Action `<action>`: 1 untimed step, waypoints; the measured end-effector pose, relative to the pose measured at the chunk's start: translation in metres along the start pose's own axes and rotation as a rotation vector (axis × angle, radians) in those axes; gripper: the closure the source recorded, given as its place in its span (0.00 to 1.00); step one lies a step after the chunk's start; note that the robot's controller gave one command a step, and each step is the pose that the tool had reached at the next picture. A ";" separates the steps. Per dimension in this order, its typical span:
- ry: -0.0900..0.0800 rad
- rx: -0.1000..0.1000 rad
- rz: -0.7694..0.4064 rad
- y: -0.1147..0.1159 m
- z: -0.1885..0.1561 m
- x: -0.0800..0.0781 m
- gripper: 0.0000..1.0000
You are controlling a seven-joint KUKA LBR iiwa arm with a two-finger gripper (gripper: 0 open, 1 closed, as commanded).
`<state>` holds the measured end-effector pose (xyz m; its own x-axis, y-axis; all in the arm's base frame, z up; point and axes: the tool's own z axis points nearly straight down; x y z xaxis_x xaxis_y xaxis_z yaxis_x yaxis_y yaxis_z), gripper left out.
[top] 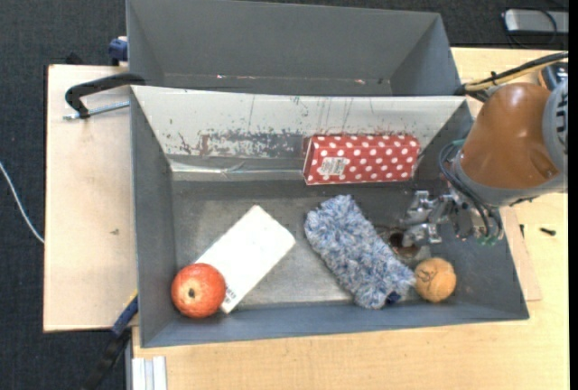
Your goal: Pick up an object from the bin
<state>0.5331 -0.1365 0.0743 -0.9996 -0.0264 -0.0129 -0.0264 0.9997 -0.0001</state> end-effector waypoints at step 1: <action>0.001 0.001 -0.028 -0.008 0.000 0.022 1.00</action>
Offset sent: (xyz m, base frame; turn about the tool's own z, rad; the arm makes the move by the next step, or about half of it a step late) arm 0.0000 0.0000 0.0000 0.0000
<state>0.5117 -0.1451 0.0738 -0.9984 -0.0545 -0.0119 -0.0545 0.9985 -0.0018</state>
